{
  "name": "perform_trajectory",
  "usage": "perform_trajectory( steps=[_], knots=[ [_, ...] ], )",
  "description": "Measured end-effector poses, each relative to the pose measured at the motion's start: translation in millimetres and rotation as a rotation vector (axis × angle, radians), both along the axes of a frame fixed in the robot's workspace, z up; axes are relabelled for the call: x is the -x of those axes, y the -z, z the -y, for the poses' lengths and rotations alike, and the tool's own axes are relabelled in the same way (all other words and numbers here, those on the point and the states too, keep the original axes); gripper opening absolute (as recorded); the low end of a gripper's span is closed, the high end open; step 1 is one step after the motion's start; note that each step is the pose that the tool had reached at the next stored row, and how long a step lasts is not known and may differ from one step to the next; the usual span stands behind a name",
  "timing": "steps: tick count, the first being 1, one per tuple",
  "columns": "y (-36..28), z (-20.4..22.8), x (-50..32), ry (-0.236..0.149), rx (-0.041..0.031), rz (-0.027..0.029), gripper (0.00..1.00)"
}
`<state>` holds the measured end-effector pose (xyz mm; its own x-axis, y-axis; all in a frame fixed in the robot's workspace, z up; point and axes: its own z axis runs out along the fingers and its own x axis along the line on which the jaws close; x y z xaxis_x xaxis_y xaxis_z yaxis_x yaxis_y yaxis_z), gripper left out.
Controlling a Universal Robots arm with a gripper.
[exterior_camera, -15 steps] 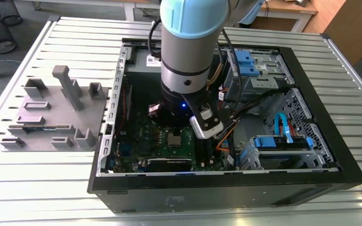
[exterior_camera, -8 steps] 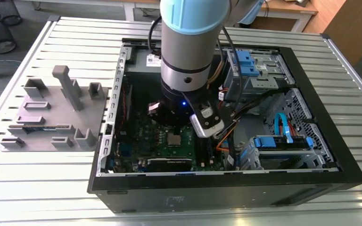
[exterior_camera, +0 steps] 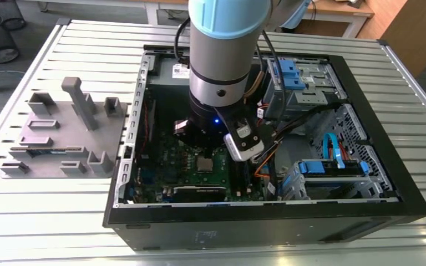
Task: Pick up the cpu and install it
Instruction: 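Close the cpu cover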
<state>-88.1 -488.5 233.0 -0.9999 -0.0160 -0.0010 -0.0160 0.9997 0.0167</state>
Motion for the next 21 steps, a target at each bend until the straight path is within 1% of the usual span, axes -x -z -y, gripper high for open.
perform_trajectory(
  steps=[5,9,12,14,18,20,21],
  knots=[
    [-2.2,0.0,0.0,0.000,0.0001,0.0000,0.11],
    [-5.7,0.0,0.0,0.000,0.0001,0.0000,0.11],
    [-5.9,0.0,0.0,0.000,-0.0002,0.0001,0.11],
    [-8.1,0.0,0.0,0.000,0.0000,0.0000,0.11],
    [-8.5,0.0,0.0,0.000,0.0001,-0.0001,0.11],
    [-14.5,0.0,0.0,0.000,0.0001,0.0000,0.11],
    [-14.4,0.0,0.0,0.000,0.0000,0.0000,0.11]
  ],
)
